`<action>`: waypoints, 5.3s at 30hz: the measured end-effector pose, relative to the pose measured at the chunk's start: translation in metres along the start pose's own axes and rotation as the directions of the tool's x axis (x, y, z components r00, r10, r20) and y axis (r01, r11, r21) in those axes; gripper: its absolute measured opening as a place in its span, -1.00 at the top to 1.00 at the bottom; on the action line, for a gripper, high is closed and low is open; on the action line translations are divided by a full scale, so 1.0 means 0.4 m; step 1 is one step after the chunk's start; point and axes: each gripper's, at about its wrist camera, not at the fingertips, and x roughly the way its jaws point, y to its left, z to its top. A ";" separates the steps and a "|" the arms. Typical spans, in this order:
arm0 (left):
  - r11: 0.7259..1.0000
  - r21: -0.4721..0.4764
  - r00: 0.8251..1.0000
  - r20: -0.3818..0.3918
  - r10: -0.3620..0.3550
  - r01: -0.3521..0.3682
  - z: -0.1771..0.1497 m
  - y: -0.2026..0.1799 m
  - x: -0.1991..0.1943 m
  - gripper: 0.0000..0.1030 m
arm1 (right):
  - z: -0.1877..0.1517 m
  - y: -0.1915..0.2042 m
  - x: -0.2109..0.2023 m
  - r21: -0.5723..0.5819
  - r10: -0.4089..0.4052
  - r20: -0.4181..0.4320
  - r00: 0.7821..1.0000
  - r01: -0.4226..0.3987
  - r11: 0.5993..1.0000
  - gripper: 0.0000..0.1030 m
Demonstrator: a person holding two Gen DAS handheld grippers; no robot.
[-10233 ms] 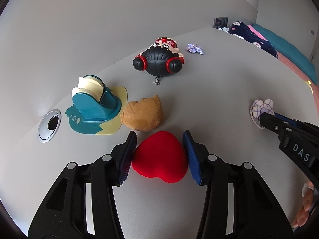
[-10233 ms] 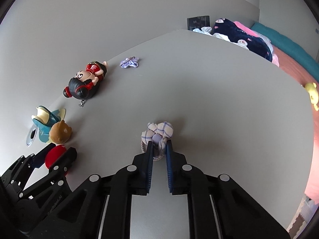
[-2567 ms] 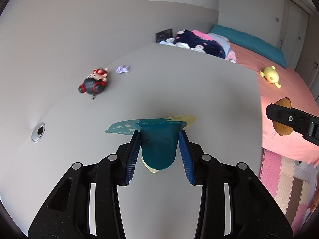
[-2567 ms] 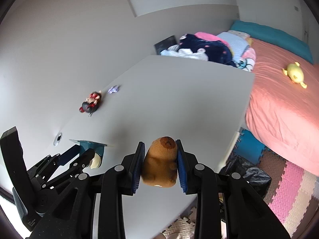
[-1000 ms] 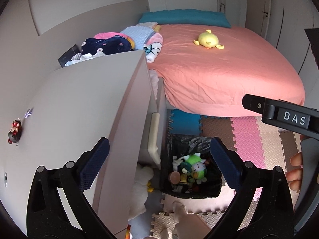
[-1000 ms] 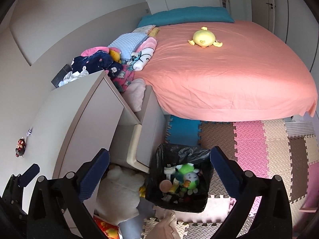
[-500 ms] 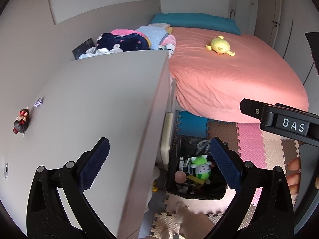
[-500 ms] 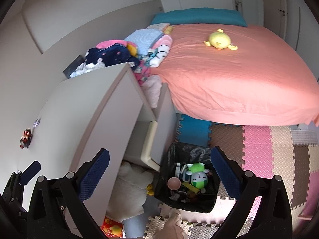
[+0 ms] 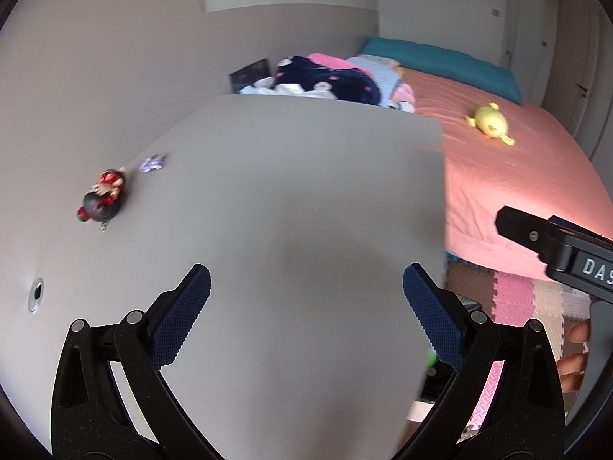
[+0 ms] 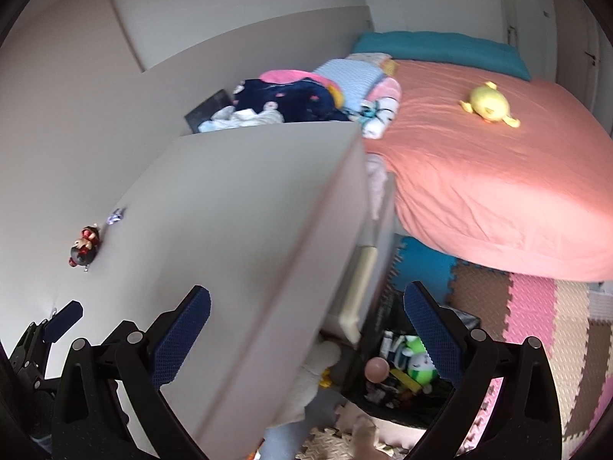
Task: Collect trash
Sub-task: 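Move both open tools back over the desk toward the black-and-red figure, then grasp the black-and-red figure with the left tool while the right tool grasps the lavender flower clip, then carry the figure and flower clip over the bin and open both tools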
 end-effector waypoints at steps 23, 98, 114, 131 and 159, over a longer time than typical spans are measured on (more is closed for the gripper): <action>0.934 -0.284 0.976 -0.078 0.203 -0.217 -0.004 0.492 0.107 -0.89 | 0.024 0.385 0.230 -0.182 0.099 -0.148 0.984 -0.126 0.975 -0.95; 0.922 -0.256 0.956 -0.107 0.273 -0.292 0.120 0.674 0.304 -0.39 | 0.176 0.795 0.522 -0.413 0.065 -0.216 0.974 -0.151 0.898 0.80; 0.949 -0.223 0.975 -0.049 0.217 -0.223 0.110 0.490 0.127 -0.37 | 0.154 0.570 0.298 -0.353 0.118 -0.199 0.973 -0.184 0.917 0.80; 0.993 -0.064 0.993 0.057 0.101 -0.098 0.043 0.112 -0.081 -0.37 | 0.070 0.236 -0.003 -0.228 0.103 -0.081 0.991 -0.119 0.967 0.80; 0.941 0.299 0.985 0.007 -0.170 0.160 -0.045 -0.536 -0.100 -0.37 | -0.054 -0.415 -0.199 0.073 -0.093 -0.016 0.996 0.094 0.993 0.80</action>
